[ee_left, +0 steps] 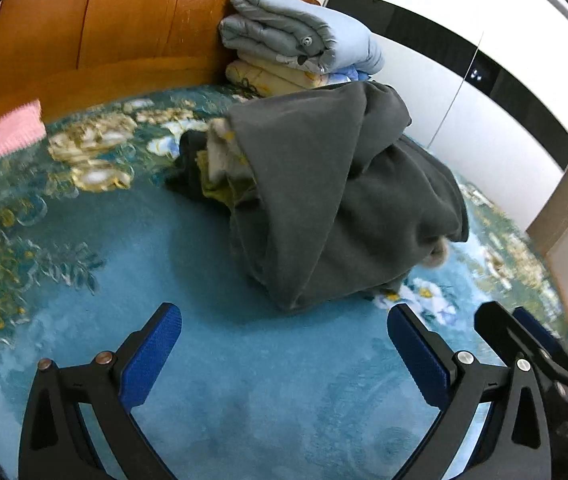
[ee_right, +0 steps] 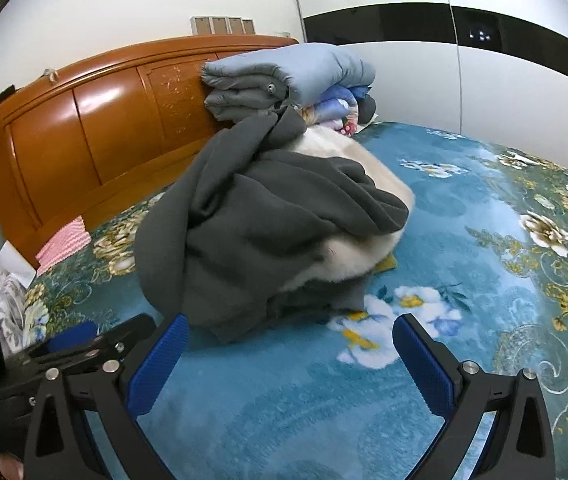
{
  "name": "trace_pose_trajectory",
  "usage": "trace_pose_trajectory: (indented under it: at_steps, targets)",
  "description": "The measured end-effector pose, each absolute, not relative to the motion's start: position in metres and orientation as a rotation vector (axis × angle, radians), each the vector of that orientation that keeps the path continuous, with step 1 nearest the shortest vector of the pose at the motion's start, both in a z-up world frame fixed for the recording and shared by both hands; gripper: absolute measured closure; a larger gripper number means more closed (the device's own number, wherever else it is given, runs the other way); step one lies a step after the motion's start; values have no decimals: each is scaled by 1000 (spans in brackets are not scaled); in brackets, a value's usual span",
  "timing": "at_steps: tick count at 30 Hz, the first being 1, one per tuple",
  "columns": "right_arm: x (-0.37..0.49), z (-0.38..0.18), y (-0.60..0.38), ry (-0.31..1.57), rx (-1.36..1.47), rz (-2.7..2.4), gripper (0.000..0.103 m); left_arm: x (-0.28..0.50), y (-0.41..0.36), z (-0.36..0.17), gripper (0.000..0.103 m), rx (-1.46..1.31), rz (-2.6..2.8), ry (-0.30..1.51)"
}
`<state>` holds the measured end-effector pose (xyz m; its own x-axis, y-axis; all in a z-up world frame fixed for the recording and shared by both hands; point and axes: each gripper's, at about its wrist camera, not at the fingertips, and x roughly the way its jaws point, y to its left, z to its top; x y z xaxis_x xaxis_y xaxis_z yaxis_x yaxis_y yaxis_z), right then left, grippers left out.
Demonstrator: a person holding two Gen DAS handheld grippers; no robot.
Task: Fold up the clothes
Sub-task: 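Move both tools toward the heap of dark grey clothes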
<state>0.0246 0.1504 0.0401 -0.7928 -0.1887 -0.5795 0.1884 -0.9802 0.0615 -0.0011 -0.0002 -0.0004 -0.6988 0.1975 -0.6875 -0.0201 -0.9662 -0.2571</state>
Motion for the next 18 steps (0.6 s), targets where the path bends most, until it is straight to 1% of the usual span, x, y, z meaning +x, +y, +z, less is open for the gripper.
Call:
trace_pose_trajectory:
  at_steps: [4, 5, 7, 13, 18]
  targets:
    - [16, 40, 136, -11, 995, -2770, 0, -4, -4, 0, 0, -1147, 2764, -308]
    - [13, 40, 131, -13, 1021, -2760, 0, -9, -16, -3, 0, -1173, 2738, -373]
    - [-1, 42, 133, -75, 1049, -2731, 0, -9, -20, -9, 0, -1141, 2735, -411]
    - [-1, 45, 120, -18, 997, -2762, 0, -32, -49, -33, 0, -1131, 2731, -454]
    - [-8, 47, 109, 43, 1006, -2780, 0, -33, -57, -26, 0, -1112, 2725, -467]
